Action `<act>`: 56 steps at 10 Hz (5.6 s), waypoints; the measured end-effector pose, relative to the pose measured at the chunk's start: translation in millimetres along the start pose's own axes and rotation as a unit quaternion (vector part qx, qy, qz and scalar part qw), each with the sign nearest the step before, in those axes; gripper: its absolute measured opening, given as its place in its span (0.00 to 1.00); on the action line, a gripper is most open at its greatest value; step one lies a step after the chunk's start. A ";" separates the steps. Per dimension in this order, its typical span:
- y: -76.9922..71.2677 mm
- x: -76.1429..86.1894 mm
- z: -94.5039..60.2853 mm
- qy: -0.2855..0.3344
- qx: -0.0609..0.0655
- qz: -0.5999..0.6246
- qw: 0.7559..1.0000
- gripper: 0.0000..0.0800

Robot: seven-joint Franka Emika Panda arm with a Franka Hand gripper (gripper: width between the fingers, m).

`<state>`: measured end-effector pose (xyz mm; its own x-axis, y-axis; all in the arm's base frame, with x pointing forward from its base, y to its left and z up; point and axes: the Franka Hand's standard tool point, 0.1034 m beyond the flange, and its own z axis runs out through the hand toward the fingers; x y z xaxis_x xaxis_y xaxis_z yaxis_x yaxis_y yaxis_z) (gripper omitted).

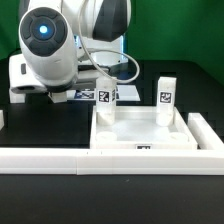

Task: Assemble square table

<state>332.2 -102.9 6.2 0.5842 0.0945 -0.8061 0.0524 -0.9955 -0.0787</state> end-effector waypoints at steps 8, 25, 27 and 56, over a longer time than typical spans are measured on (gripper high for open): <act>-2.0 0.2 0.1 -0.002 -0.004 -0.023 1.000 0.36; -5.3 -44.0 -156.9 0.064 -0.028 -0.107 0.992 0.36; -2.8 -39.4 -156.3 0.125 -0.030 -0.110 0.986 0.36; -187.5 95.2 -296.4 0.700 -0.018 -0.019 0.714 0.36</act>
Offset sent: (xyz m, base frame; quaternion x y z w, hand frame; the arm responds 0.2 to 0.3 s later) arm 0.0000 0.0000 0.0000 0.0000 0.0000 0.0000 1.0000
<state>618.0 91.6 118.1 0.8173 0.0501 0.5741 0.0965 -0.9941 -0.0506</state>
